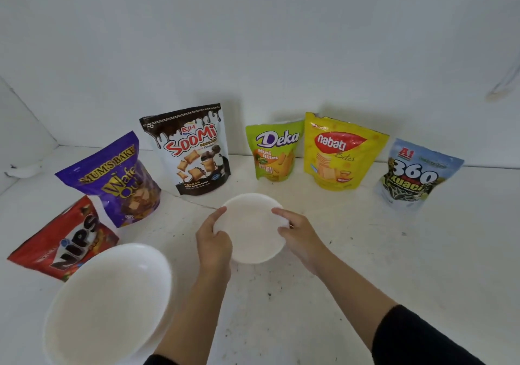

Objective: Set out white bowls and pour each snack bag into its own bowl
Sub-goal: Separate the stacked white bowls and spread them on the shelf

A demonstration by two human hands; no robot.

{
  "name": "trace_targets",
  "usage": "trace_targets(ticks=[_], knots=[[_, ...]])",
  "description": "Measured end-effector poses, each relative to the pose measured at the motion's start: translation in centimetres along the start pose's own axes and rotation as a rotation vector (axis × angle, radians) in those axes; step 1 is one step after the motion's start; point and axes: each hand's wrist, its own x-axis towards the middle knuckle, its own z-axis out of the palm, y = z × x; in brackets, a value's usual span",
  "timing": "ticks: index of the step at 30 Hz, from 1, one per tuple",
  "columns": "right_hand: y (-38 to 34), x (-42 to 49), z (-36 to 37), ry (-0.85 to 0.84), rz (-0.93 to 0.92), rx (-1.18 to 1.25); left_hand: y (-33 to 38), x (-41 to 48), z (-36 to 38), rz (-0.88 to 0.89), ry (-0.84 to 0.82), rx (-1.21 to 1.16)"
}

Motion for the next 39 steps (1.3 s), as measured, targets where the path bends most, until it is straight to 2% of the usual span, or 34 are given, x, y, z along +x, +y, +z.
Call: trace_targets(ticks=[9, 14, 17, 21, 24, 28, 31, 34, 36, 39], knots=[[0.5, 1.1, 0.1, -0.013, -0.059, -0.082, -0.6, 1.8, 0.2, 0.066, -0.006, 0.127], [-1.6, -0.3, 0.2, 0.104, -0.182, -0.089, 0.6, 0.8, -0.8, 0.306, -0.01, 0.33], [-3.9, -2.1, 0.7, 0.119, -0.276, -0.077, 2.2, -1.3, -2.1, 0.464, -0.012, 0.393], [-6.6, -5.2, 2.0, 0.056, -0.343, 0.014, 4.4, -4.0, -4.9, 0.548, -0.102, 0.328], [-8.4, -7.3, 3.6, 0.005, -0.404, 0.054, 5.7, -5.8, -8.2, 0.628, -0.083, 0.35], [-9.4, -9.5, 6.7, -0.041, -0.507, -0.014, 6.4, -6.8, -13.8, 0.669, -0.087, 0.393], [-9.1, -10.8, 9.6, -0.074, -0.56, -0.101, 5.6, -6.6, -18.0, 0.687, -0.028, 0.508], [-7.9, -11.5, 12.5, -0.116, -0.555, -0.246, 4.2, -6.4, -21.5, 0.699, 0.091, 0.667], [-6.8, -11.8, 14.4, -0.143, -0.487, -0.319, 3.1, -6.1, -23.4, 0.681, 0.147, 0.779], [-5.4, -12.2, 16.4, -0.155, -0.372, -0.374, 1.2, -5.3, -25.6, 0.62, 0.102, 0.796]])
